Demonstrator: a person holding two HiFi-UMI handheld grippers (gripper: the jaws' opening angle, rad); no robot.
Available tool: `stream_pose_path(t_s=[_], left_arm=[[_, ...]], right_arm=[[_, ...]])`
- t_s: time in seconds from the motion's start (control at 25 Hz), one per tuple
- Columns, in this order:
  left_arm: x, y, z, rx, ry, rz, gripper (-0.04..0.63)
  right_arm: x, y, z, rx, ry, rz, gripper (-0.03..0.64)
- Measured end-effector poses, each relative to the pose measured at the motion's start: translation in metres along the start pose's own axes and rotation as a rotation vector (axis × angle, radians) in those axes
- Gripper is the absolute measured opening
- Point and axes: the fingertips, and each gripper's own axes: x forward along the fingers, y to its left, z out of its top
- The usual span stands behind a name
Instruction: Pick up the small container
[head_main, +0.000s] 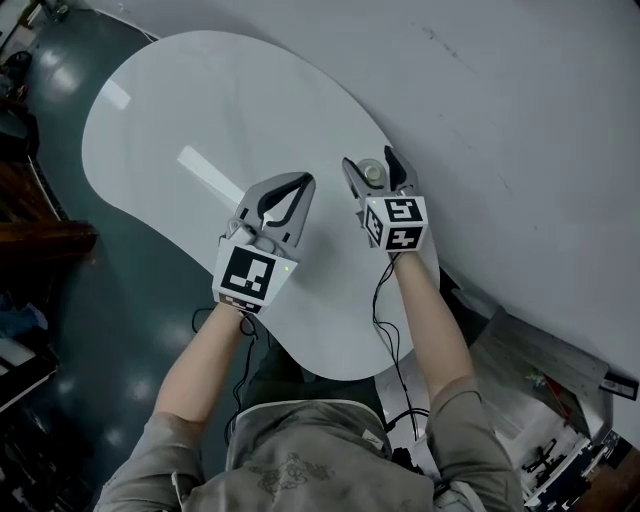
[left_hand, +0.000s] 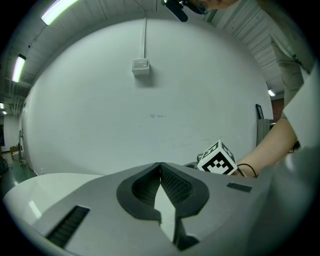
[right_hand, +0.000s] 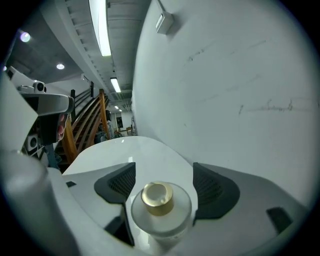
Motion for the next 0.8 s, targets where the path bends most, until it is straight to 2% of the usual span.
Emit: stream_pose_path(t_s=[0.24, 0.36, 0.52, 0.8], left_arm=[[0.007, -0.004, -0.028, -0.02, 0.025, -0.005, 0.017], [0.01, -0.007, -0.037, -0.024, 0.033, -0.008, 0.017], [0.014, -0.011, -0.05, -0.029, 0.054, -0.011, 0.017], [0.011, -0.015, -0.06, -0.029, 0.075, -0.006, 0.017]], right_arm=[[0.013, 0.001, -0.018, 0.053, -0.014, 0.017, 0.336], [0.017, 0.004, -0.025, 0.017, 0.001, 0.022, 0.334], [0.023, 0.002, -0.038, 0.019, 0.033, 0.02, 0.339], [0.029, 0.001, -0.043, -0.065, 0.061, 0.008, 0.334]])
